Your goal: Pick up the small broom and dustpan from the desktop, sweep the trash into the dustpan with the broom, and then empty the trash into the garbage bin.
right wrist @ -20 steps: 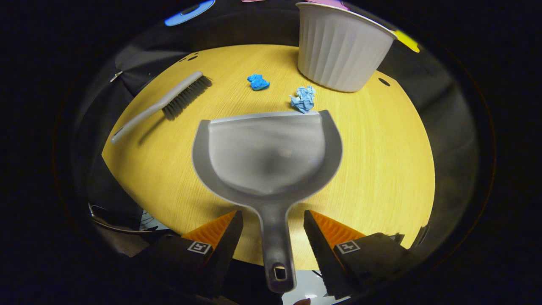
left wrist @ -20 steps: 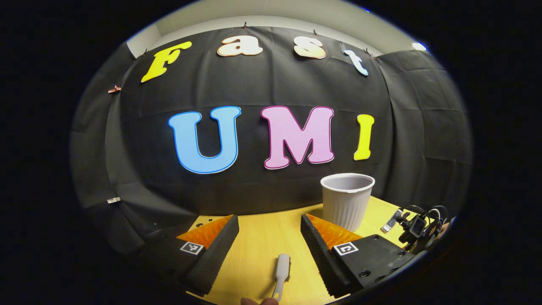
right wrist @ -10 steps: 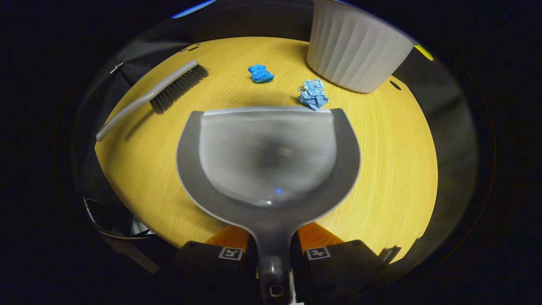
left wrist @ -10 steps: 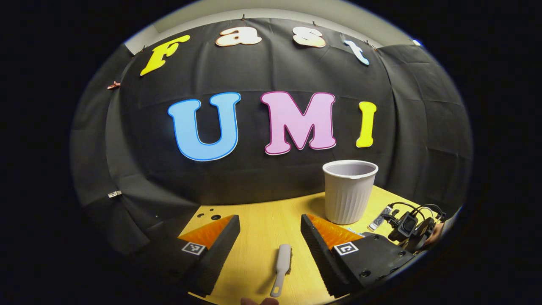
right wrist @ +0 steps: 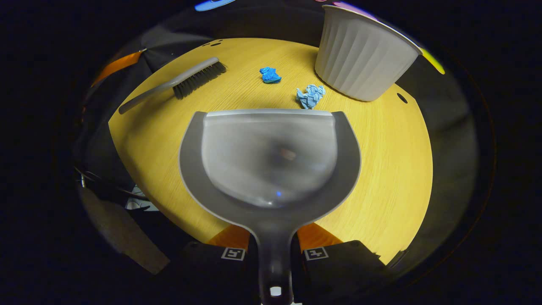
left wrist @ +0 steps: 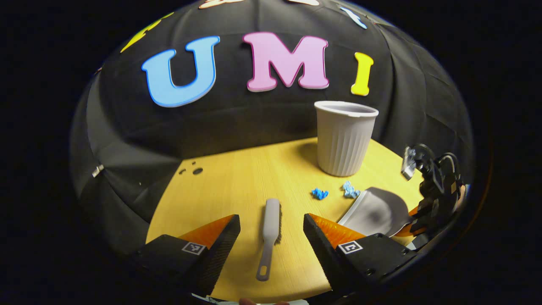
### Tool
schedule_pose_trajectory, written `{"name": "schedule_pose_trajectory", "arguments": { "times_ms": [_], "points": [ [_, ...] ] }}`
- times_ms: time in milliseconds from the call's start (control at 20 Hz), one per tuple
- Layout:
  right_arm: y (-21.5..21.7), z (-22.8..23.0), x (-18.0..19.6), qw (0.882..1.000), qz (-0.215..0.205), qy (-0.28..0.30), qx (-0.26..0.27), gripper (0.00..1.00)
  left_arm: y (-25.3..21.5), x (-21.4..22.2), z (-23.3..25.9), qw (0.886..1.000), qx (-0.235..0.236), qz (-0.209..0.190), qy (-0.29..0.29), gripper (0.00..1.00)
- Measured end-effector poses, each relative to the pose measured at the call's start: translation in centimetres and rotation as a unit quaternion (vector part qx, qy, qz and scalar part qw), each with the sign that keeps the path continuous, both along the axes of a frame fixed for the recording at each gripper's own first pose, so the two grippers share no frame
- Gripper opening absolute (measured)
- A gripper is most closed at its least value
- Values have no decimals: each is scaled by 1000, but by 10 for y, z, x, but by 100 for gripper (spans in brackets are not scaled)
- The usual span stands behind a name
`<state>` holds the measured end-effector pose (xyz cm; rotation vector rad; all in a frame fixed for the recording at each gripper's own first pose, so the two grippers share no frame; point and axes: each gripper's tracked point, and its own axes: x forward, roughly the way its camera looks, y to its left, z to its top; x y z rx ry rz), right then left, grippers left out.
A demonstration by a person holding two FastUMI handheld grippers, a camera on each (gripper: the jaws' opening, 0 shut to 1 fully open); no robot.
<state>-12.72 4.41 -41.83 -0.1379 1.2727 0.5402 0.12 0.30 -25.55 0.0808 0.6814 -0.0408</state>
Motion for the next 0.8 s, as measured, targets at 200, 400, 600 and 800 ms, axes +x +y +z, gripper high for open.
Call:
{"name": "schedule_pose_trajectory", "arguments": {
  "times_ms": [200,400,600,800],
  "points": [
    [-17,4,4,1000,-2,-8,16,35,-2,-8,-57,994,2,-18,104,96],
    [-29,3,9,1000,-7,-10,22,35,1,-17,-104,983,15,-17,182,93],
    [-37,1,10,1000,1,-8,26,35,7,-12,-132,974,21,-7,224,89],
    [-39,-5,14,999,13,-2,30,35,10,-4,-143,971,32,-3,238,81]
  ]
}}
